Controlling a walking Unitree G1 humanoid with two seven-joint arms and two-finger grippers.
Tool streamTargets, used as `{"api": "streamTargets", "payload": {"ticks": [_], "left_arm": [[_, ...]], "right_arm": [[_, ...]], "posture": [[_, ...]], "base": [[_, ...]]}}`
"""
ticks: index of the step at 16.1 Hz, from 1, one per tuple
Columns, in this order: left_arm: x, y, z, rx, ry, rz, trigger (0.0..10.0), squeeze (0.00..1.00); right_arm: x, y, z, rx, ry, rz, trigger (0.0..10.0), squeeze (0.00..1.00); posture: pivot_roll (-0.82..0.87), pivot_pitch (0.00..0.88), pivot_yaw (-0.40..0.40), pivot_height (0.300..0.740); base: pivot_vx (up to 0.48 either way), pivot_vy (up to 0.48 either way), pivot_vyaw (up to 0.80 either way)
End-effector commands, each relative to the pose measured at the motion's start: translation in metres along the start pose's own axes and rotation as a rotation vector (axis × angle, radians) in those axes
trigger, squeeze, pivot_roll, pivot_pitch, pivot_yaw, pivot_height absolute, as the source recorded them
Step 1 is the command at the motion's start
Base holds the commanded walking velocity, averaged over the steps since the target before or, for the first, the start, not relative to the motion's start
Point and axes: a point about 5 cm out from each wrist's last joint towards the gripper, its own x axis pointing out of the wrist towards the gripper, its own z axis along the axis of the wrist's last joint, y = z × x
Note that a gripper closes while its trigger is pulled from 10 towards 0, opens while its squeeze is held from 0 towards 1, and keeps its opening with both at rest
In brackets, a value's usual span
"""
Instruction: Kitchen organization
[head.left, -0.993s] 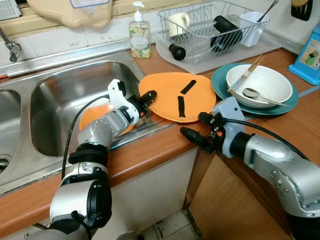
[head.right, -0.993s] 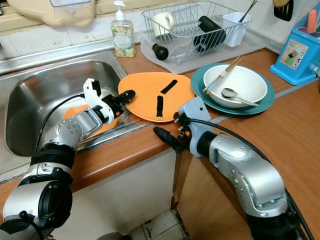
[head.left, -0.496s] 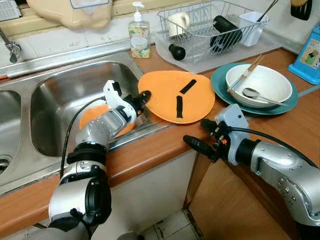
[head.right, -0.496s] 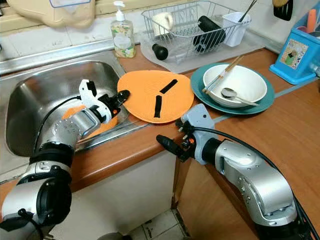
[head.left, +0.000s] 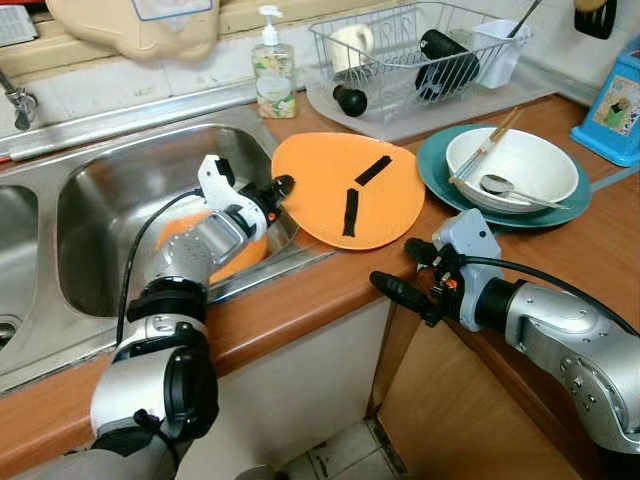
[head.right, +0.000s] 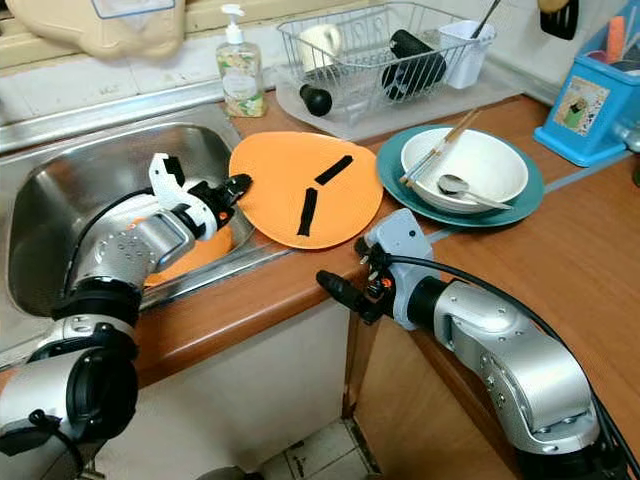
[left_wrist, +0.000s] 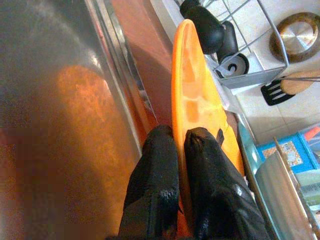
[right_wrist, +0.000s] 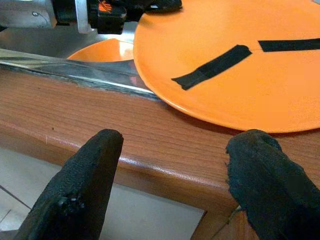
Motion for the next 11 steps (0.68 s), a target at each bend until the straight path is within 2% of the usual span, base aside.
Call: {"api": "streamTargets", "payload": {"ticks": [1,6,9,11], "left_arm": [[-0.005,0.005,0.008,0.043,-0.006,0.031,0.0,0.0],[-0.016,0.015,0.011,0.022,-0.006,0.061,0.0,0.0],[-0.023,0.015,0.015,0.026,-0.012,0.071,0.0,0.0],[-0.033,0.015,0.024,0.002,-0.062,0.067,0.0,0.0]], "right_arm": [[-0.001,0.001,0.001,-0.017,-0.007,0.003,10.0,0.0],[0.003,-0.006,-0.003,-0.003,0.038,-0.033,10.0,0.0],[0.004,-0.008,-0.004,0.004,0.047,-0.046,10.0,0.0],[0.005,-0.008,-0.003,0.001,0.042,-0.041,10.0,0.0]], "posture": [[-0.17,0.0,0.102,0.74],[-0.16,0.0,0.088,0.74],[-0.15,0.0,0.085,0.74],[-0.15,0.0,0.081,0.74]], "base": [[0.0,0.0,0.0],[0.0,0.0,0.0],[0.0,0.0,0.0],[0.0,0.0,0.0]]}}
